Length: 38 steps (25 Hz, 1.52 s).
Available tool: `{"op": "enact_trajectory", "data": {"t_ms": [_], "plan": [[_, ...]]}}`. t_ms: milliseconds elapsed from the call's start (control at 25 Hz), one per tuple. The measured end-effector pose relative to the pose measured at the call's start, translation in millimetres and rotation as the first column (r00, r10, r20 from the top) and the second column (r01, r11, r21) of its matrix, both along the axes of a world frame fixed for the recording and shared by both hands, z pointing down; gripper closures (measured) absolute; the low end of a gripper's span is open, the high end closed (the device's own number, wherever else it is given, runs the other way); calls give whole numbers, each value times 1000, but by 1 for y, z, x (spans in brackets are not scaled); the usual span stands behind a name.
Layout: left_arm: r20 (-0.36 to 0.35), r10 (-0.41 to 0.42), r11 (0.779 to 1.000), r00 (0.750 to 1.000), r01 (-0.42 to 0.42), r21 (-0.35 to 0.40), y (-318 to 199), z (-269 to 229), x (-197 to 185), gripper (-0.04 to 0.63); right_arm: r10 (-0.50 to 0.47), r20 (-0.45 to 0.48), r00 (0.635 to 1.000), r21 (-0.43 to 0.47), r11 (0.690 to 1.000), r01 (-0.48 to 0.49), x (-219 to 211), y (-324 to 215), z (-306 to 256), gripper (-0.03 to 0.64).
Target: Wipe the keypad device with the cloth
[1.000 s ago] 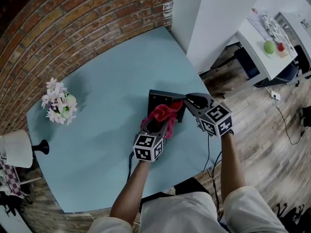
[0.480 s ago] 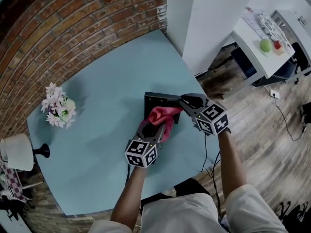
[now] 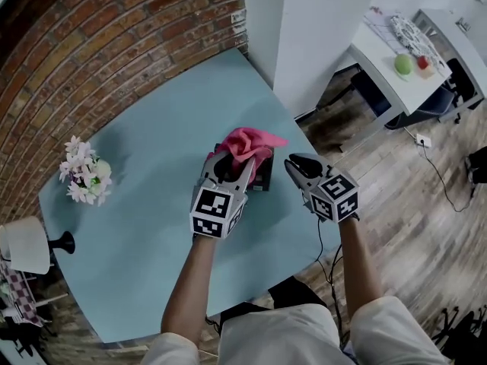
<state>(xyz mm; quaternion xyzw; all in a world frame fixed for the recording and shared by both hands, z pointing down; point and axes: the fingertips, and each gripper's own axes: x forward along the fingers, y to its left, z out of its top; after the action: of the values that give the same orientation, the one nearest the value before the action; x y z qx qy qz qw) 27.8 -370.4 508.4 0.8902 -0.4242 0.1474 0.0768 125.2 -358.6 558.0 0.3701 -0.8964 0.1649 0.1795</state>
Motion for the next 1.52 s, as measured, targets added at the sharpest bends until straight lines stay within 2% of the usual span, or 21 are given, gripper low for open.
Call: {"op": "enact_trajectory", "data": {"t_ms": [200,320,800,1000,1520], "plan": [[162,117,993,980,-119,2,-11,11,25,451,48,-17,999,-13,999,-48,6,19,6,534],[205,165,986,965,-159,-44,-8,27,33,451,46,-26,999,-25,999,-47,10,30,10,534],[235,223,974,946,-203,-106,11,48,42,449,107,-36,994,-19,994,-108,22,40,7,534],[234,218,972,947,-190,-138,17,54,42,449,118,-37,992,-15,993,-118,22,41,5,534],[243,299,944,923,-250,-216,41,81,44,448,157,-48,986,-15,987,-158,30,49,7,534]]}}
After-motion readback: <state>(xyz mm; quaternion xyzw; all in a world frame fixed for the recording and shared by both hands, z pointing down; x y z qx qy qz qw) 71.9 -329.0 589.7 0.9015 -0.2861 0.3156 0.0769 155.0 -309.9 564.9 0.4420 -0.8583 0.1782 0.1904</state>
